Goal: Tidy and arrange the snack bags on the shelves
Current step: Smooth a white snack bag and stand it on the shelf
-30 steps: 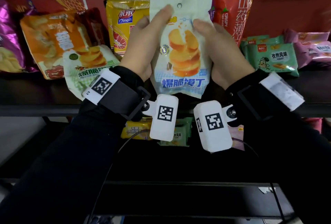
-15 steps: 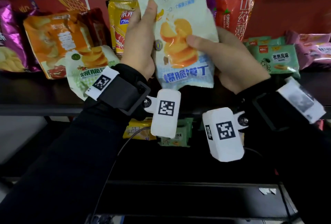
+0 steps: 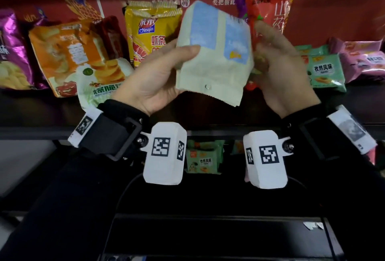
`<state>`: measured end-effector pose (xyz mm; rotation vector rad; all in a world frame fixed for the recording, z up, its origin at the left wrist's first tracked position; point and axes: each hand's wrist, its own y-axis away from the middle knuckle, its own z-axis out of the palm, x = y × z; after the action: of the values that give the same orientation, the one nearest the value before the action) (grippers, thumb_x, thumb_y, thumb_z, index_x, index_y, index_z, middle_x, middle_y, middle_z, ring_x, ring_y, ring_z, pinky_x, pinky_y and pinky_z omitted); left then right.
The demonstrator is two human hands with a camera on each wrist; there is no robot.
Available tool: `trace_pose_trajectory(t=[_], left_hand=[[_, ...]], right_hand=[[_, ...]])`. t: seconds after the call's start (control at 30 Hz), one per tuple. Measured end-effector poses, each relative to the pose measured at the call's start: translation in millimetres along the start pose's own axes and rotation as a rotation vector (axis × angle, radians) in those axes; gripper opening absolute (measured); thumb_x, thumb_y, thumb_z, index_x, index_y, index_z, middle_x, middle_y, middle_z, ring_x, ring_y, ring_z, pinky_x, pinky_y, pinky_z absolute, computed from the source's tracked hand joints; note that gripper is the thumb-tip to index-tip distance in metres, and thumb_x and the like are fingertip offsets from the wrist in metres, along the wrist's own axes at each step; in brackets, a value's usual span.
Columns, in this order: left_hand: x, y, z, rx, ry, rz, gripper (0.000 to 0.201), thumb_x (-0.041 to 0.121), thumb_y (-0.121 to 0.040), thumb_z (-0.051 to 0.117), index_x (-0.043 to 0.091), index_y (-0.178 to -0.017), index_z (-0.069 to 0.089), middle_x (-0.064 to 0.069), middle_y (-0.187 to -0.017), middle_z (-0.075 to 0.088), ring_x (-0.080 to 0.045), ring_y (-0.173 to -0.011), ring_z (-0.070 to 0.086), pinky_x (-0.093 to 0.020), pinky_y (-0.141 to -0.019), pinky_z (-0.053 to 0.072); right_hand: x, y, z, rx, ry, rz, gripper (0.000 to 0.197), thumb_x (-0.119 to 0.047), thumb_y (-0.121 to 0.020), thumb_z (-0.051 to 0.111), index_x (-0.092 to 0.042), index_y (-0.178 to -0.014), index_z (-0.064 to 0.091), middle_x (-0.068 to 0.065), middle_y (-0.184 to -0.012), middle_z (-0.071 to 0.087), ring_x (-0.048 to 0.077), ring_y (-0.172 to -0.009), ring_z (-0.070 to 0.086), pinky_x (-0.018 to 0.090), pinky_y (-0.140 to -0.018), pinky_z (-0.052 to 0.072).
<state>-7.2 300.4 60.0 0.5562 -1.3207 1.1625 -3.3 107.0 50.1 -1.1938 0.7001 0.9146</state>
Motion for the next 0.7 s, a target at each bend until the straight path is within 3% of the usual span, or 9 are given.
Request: trace_pose_trajectory(t=[0.07,0.1,0.17,0.23,0.3,0.37,0.47,0.53,0.7], left_hand=[[-6,0,-2,0.011,-0.095,0.038,0.052,0.002,-0.087,0.052,0.005,-0.138,0.045,-0.013,-0.12,0.065,-0.022,-0.099,0.067,-0.035,-0.076,0.059],[-8,1,-3,0.002,-0.116,0.032,0.056,-0.001,-0.085,0.055,0.005,-0.14,0.044,-0.014,-0.125,0.062,-0.025,-0.104,0.065,-0.037,-0.079,0.059],[-11,2,-5,-0.036,-0.185,0.001,0.062,0.004,-0.079,0.056,0.01,-0.139,0.045,-0.012,-0.13,0.061,-0.027,-0.112,0.062,-0.041,-0.086,0.057],[-11,1,-2,-0.025,-0.276,-0.027,0.053,0.019,-0.081,0.06,0.019,-0.133,0.052,-0.002,-0.123,0.067,-0.018,-0.108,0.066,-0.033,-0.076,0.058],[-14,-2,3,0.072,-0.29,-0.01,0.042,0.034,-0.085,0.063,0.023,-0.126,0.059,0.005,-0.114,0.071,-0.011,-0.101,0.069,-0.027,-0.072,0.057],[-21,-7,7,0.195,-0.277,0.077,0.037,0.035,-0.09,0.064,0.022,-0.124,0.06,0.005,-0.113,0.071,-0.011,-0.103,0.068,-0.031,-0.084,0.057],[-30,-9,12,0.261,-0.239,0.211,0.03,0.024,-0.092,0.064,0.017,-0.121,0.062,0.002,-0.113,0.071,-0.014,-0.103,0.068,-0.029,-0.086,0.056],[-34,-10,15,0.252,-0.205,0.271,0.028,0.02,-0.093,0.062,0.014,-0.121,0.062,-0.003,-0.115,0.071,-0.017,-0.104,0.068,-0.032,-0.085,0.057],[-38,-13,19,0.337,-0.247,0.36,0.026,0.019,-0.094,0.061,0.012,-0.119,0.062,0.001,-0.109,0.072,-0.011,-0.097,0.07,-0.023,-0.075,0.056]], right_hand=[[1,1,4,-0.101,-0.024,0.203,0.032,-0.034,-0.1,0.043,-0.02,-0.125,0.058,-0.001,-0.115,0.07,0.014,-0.099,0.068,0.035,-0.08,0.057],[2,4,6,-0.14,0.016,0.245,0.036,-0.04,-0.099,0.044,-0.019,-0.125,0.058,-0.001,-0.116,0.07,0.015,-0.103,0.068,0.038,-0.086,0.057],[5,6,11,-0.141,0.088,0.213,0.037,-0.033,-0.098,0.049,-0.012,-0.128,0.055,0.005,-0.119,0.068,0.02,-0.105,0.067,0.04,-0.087,0.057],[8,7,15,-0.075,0.075,0.13,0.045,-0.018,-0.095,0.057,-0.007,-0.136,0.045,0.011,-0.126,0.063,0.024,-0.109,0.065,0.042,-0.09,0.055],[10,8,19,-0.05,0.056,0.05,0.061,-0.009,-0.09,0.063,-0.008,-0.144,0.034,0.01,-0.134,0.056,0.022,-0.116,0.061,0.042,-0.096,0.052],[11,9,23,-0.07,0.027,-0.003,0.064,-0.011,-0.089,0.065,-0.011,-0.145,0.033,0.008,-0.136,0.055,0.019,-0.119,0.059,0.041,-0.098,0.051],[11,10,31,-0.048,-0.027,0.036,0.042,-0.022,-0.091,0.064,-0.016,-0.13,0.05,0.004,-0.121,0.066,0.016,-0.106,0.067,0.039,-0.092,0.055],[12,10,35,-0.062,0.071,0.06,0.024,-0.029,-0.092,0.062,-0.02,-0.115,0.061,0.001,-0.11,0.071,0.013,-0.096,0.07,0.035,-0.086,0.058],[13,8,39,-0.007,0.16,-0.012,0.017,-0.029,-0.091,0.063,-0.016,-0.1,0.069,0.007,-0.098,0.074,0.018,-0.088,0.072,0.04,-0.08,0.059]])
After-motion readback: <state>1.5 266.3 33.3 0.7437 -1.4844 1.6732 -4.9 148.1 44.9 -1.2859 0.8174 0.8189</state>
